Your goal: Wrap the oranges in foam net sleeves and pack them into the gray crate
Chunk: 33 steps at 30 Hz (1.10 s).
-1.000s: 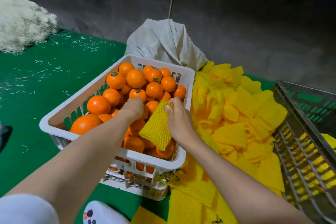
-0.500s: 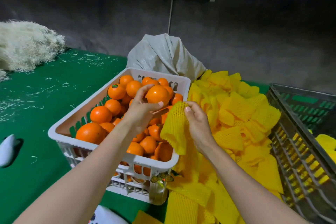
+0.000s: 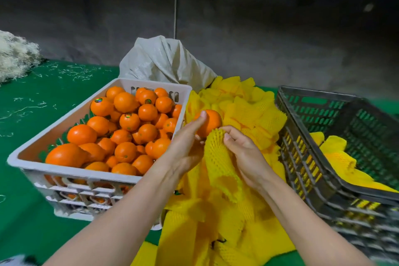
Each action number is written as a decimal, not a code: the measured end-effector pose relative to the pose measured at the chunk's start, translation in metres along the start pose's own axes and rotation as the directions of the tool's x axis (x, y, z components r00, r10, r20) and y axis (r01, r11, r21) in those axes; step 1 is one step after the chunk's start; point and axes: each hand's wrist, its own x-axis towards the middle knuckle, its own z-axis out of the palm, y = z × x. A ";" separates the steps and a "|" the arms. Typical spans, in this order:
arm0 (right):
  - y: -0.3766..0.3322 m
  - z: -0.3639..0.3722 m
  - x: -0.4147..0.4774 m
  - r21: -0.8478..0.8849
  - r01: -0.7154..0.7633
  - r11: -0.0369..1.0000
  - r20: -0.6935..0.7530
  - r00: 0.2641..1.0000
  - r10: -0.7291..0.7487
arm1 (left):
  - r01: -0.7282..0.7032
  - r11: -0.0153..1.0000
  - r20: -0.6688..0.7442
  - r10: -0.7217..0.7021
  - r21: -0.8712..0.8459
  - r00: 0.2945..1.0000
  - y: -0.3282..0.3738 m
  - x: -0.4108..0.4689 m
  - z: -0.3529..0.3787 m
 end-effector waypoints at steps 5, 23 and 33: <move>-0.008 -0.023 -0.016 -0.063 -0.006 0.998 -0.020 1.000 0.004 | 0.050 0.999 0.064 -0.051 0.020 0.997 -0.022 -0.004 0.022; 0.007 -0.061 -0.038 -0.572 0.103 0.813 -0.388 0.840 -0.379 | -0.026 0.999 0.174 0.030 -0.023 0.984 -0.084 -0.011 0.044; 0.018 -0.045 -0.036 -0.696 0.157 0.701 -0.330 0.796 -0.507 | 0.059 0.957 0.108 -0.029 -0.283 0.994 -0.092 0.007 0.037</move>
